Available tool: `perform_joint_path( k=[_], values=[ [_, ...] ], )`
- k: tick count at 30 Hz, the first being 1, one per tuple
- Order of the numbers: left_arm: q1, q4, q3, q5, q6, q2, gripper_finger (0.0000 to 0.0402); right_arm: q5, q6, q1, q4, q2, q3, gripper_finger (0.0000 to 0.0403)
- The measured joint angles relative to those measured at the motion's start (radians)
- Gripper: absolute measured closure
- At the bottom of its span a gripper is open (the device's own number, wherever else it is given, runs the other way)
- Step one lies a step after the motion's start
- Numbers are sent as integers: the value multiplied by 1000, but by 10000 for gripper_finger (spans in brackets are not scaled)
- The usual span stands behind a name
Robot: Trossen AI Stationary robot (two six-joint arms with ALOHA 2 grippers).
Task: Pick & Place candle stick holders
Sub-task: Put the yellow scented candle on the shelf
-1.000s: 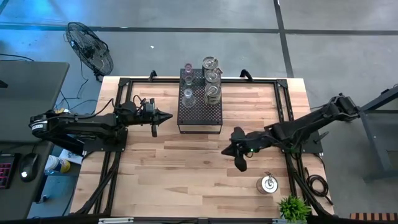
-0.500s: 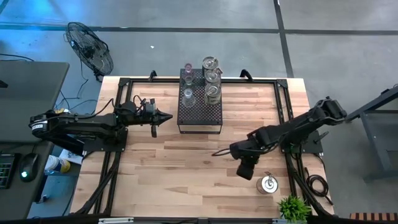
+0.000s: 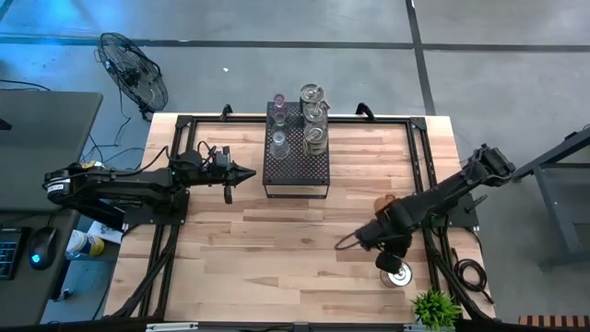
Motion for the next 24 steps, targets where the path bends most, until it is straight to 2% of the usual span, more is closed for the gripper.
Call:
perform_joint_path(
  k=[4, 14, 19, 24],
  values=[
    [0, 0, 0, 1, 0, 0, 401, 49, -29, 58, 79, 0, 12, 386],
    [0, 0, 0, 2, -7, 0, 401, 189, -157, 171, 117, 8, 13, 293],
    [0, 0, 0, -1, -7, 0, 401, 217, -206, 197, 143, 7, -25, 290],
    [0, 0, 0, -2, -7, 0, 401, 227, -252, 200, 191, 8, -79, 312]
  ],
)
